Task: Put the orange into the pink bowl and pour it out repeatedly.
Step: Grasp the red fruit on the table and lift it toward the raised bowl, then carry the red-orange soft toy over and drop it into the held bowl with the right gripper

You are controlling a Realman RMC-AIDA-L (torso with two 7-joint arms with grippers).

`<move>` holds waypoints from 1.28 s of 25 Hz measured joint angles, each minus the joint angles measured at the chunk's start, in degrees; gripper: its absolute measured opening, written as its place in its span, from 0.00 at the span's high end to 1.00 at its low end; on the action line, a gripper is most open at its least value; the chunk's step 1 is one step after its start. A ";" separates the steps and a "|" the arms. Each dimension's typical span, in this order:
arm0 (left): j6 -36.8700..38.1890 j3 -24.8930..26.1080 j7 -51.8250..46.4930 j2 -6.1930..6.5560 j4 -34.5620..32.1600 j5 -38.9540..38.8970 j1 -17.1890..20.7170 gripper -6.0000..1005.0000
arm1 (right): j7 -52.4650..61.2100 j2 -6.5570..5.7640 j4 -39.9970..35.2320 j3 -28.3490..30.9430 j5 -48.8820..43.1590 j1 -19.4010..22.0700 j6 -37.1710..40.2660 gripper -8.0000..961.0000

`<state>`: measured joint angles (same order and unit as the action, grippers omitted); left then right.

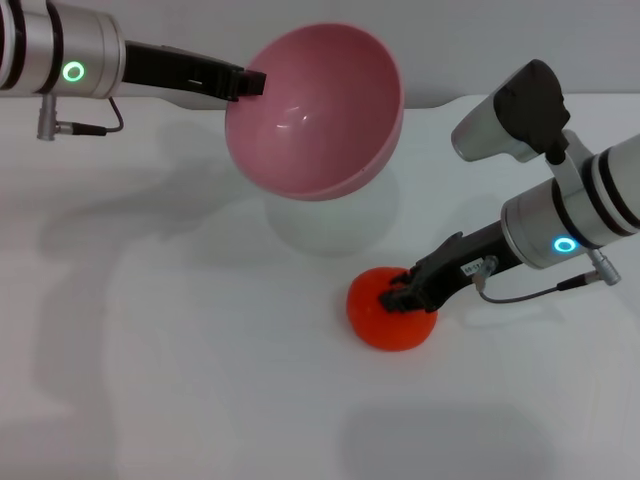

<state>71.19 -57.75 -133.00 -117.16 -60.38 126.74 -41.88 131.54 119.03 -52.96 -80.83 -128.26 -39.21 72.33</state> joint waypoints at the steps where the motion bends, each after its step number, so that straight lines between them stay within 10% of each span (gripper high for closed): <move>1: 0.00 0.03 0.00 0.00 0.00 0.00 0.04 0.95 | 0.00 0.02 -0.06 -0.13 0.02 0.01 0.00 0.66; 13: -0.01 0.35 0.44 0.01 0.01 0.00 0.16 0.95 | 0.22 0.07 -3.76 -0.21 1.86 0.90 3.29 0.84; 23: -0.28 0.29 0.54 0.26 0.57 0.45 0.39 0.95 | 1.82 0.04 -31.64 1.39 11.80 10.58 15.70 0.93; 32: -0.45 -0.14 0.55 0.37 1.08 0.98 2.22 0.95 | 1.75 0.03 -40.58 6.71 21.41 11.39 23.39 0.93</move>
<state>70.75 -57.89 -132.45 -116.79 -59.30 127.71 -39.66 133.29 119.06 -93.54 -74.12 -106.85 -27.81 95.72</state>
